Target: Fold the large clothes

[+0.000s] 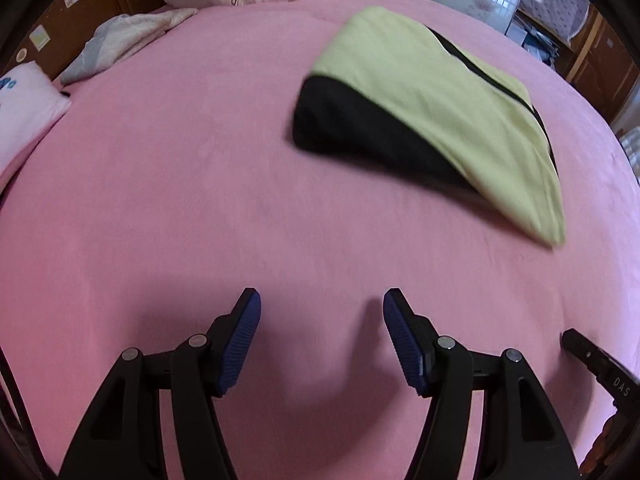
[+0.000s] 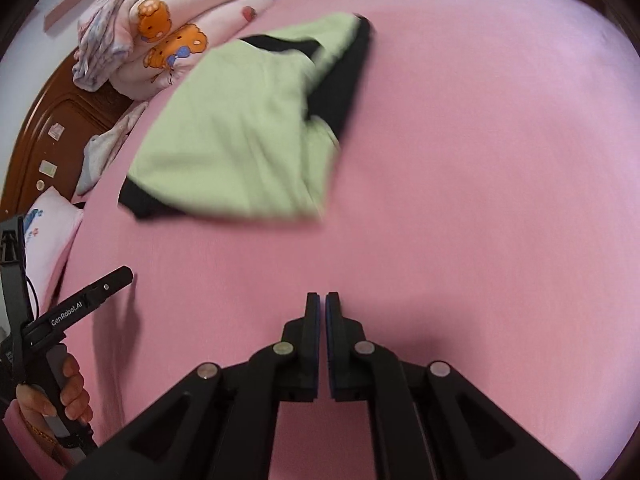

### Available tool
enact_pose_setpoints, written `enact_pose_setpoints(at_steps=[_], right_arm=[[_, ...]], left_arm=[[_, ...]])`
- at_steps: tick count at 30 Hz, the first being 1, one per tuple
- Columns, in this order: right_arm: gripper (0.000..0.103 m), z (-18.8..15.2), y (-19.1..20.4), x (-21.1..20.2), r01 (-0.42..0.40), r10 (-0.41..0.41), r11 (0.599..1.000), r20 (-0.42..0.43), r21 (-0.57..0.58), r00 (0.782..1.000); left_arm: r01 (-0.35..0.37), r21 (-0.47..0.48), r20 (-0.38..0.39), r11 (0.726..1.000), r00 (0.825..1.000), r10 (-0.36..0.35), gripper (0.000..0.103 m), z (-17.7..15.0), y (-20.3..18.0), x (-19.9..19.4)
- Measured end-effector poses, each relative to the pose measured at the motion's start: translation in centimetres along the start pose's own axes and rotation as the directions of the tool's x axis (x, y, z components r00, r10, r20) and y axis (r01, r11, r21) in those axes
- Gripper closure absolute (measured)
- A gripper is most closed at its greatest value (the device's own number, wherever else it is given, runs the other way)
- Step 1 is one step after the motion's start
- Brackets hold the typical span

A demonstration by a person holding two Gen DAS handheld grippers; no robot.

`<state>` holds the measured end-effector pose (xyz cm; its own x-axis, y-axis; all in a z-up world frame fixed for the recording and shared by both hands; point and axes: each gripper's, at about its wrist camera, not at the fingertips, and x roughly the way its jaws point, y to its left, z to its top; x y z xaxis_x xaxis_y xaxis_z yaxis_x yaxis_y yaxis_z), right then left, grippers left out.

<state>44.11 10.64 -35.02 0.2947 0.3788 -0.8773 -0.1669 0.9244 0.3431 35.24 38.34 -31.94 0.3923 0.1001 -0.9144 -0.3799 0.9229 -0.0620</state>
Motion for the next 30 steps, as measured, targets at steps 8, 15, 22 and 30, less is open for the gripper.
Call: enact_pose_setpoints(at_steps=[8,15,22,30], right_arm=[[0.069,-12.5,-4.1,-7.7,0.028,-0.013,0.988,-0.095,0.152,0.995],[0.034,-22.4,-7.4,-18.0,0.114,-0.087,0.979,-0.158,0.170,0.984],[0.014,-27.4,-11.4,-29.7,0.159,-0.136,0.954,-0.106,0.254,0.985],[0.012,-27.5,-12.5,-39.8,0.216,-0.226,0.931,-0.001,0.293,0.974]], left_arm=[[0.025,-0.025,-0.140,0.999,0.990,-0.028,0.038,-11.8,-4.4,-6.5],[0.037,0.047,-0.224,0.998,0.974,-0.026,0.036,-20.4,-10.6,-14.8],[0.097,0.056,-0.123,0.994,0.988,-0.089,0.035,-23.4,-16.4,-24.5],[0.151,0.121,-0.019,0.981,0.989,-0.150,0.031,-24.1,-21.9,-35.8]])
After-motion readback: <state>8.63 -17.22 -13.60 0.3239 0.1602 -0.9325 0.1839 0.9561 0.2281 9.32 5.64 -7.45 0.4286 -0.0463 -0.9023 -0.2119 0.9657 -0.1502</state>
